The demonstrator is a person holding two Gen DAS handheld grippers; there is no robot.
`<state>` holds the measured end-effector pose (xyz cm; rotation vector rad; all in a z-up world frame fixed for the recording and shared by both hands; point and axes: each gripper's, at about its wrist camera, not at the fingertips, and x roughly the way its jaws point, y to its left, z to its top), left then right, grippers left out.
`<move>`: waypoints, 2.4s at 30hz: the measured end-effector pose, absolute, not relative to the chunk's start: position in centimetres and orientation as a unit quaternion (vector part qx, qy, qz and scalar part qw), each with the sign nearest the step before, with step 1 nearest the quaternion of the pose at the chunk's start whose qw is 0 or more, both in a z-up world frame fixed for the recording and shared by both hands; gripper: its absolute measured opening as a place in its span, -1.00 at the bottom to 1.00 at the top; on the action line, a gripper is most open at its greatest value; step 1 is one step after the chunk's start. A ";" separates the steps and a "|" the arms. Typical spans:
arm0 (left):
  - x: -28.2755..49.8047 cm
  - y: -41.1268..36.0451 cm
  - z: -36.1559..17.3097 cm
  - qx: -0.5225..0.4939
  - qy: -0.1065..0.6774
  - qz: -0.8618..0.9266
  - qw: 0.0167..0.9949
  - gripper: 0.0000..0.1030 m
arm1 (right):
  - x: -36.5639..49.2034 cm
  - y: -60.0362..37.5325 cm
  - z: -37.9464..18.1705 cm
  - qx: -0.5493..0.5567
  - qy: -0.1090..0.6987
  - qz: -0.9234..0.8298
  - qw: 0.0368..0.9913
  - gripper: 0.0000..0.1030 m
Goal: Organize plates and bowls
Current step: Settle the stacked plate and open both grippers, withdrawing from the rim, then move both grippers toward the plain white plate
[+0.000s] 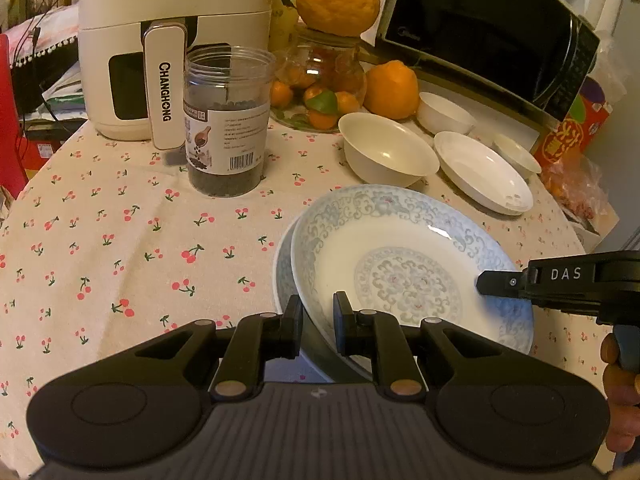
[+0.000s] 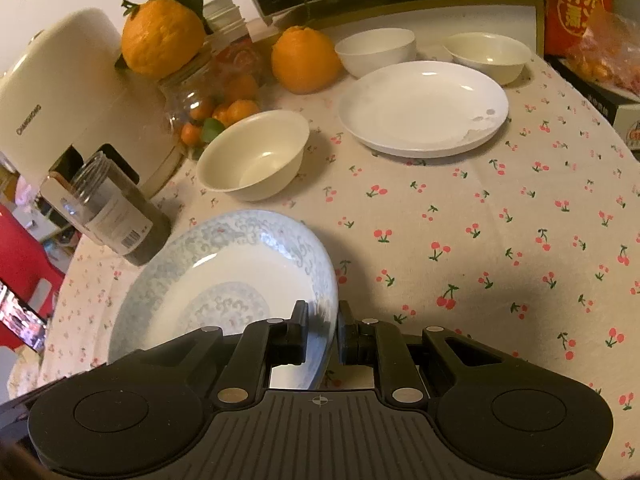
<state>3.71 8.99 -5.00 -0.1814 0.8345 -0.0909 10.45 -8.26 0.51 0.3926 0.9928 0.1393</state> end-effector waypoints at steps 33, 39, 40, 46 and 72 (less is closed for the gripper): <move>4.0 8.6 -4.2 -0.022 0.437 -0.046 0.898 -0.65 | 10.5 -7.1 1.4 0.115 0.473 0.055 0.872 -0.89; 4.2 8.6 -4.3 -0.030 0.444 -0.046 0.894 -0.53 | 10.5 -7.8 1.3 0.145 0.478 0.066 0.864 -0.73; 4.3 8.6 -4.3 -0.032 0.446 -0.046 0.893 -0.47 | 10.5 -8.0 1.3 0.158 0.481 0.066 0.860 -0.72; 4.6 8.6 -4.3 -0.040 0.454 -0.043 0.889 -0.07 | 10.9 -9.0 1.7 0.192 0.485 0.069 0.850 -0.46; 9.6 3.8 -0.3 -0.049 0.473 -0.061 0.878 0.98 | 13.4 -15.6 5.9 0.238 0.441 0.044 0.864 0.76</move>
